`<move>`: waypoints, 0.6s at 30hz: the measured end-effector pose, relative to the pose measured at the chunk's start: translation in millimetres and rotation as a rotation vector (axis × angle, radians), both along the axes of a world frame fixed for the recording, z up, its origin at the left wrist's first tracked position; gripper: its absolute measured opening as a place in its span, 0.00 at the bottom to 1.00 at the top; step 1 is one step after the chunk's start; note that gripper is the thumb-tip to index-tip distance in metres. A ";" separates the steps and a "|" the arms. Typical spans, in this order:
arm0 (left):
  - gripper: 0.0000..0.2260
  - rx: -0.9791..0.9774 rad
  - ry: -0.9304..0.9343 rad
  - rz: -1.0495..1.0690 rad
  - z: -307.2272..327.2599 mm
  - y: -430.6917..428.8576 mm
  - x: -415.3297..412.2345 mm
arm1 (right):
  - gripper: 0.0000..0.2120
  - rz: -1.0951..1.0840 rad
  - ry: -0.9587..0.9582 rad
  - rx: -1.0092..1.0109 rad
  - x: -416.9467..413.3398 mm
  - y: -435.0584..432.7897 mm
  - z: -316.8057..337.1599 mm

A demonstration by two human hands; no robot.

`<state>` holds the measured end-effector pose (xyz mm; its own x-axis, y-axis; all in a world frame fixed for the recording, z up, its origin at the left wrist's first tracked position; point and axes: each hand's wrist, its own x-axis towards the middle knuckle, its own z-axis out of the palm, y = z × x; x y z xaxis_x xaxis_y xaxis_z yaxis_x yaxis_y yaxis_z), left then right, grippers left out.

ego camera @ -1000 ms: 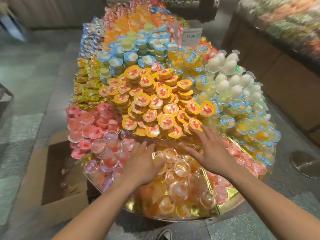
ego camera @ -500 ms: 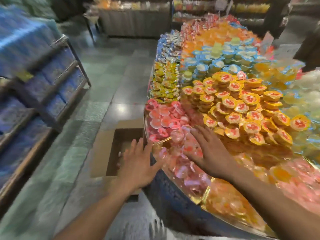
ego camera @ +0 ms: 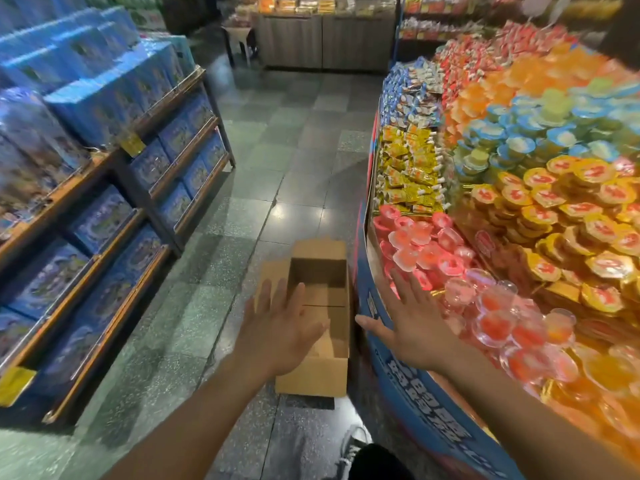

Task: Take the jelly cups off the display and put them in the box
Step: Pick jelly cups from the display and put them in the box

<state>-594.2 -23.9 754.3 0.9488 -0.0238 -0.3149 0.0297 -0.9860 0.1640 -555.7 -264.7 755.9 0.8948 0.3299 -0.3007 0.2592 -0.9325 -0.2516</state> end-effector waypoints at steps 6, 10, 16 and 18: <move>0.43 -0.004 0.035 0.024 -36.9 41.6 77.5 | 0.39 -0.048 0.062 0.086 72.0 35.5 -37.9; 0.47 -0.018 0.066 0.047 -58.5 68.3 142.8 | 0.39 -0.087 0.077 0.138 133.4 59.1 -69.0; 0.37 -0.013 0.116 -0.019 -116.3 94.5 223.5 | 0.38 -0.135 0.135 0.184 194.4 86.3 -111.2; 0.36 -0.033 0.127 -0.042 -145.2 100.7 245.2 | 0.37 -0.150 0.146 0.190 207.7 94.8 -127.2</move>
